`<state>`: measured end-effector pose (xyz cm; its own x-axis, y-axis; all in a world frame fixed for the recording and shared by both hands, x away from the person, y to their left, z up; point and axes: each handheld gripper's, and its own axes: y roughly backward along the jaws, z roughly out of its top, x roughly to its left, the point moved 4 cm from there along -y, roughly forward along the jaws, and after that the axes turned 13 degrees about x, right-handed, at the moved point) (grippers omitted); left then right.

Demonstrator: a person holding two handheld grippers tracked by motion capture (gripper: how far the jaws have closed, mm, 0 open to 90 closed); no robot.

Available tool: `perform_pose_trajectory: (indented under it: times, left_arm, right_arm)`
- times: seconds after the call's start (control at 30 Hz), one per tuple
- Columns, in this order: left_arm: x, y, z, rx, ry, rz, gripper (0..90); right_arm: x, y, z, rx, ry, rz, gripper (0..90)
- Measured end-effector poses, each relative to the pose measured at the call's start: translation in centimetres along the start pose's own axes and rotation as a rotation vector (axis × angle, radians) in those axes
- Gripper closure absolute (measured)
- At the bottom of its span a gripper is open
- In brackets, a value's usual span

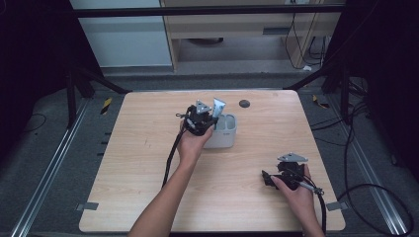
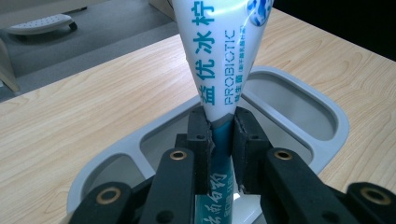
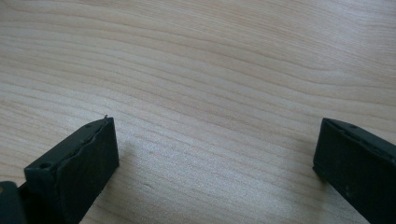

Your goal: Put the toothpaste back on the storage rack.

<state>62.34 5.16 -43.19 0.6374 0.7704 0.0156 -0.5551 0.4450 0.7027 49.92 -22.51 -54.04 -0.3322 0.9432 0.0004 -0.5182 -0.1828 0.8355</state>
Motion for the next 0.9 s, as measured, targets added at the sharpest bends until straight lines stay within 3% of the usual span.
perform_pose_trajectory:
  times: [0.9]
  left_arm:
    - [-0.23,-0.44,0.58,0.029,0.002,-0.01,77.6]
  right_arm:
    - [0.0,0.0,0.0,0.0,0.0,0.0,0.4]
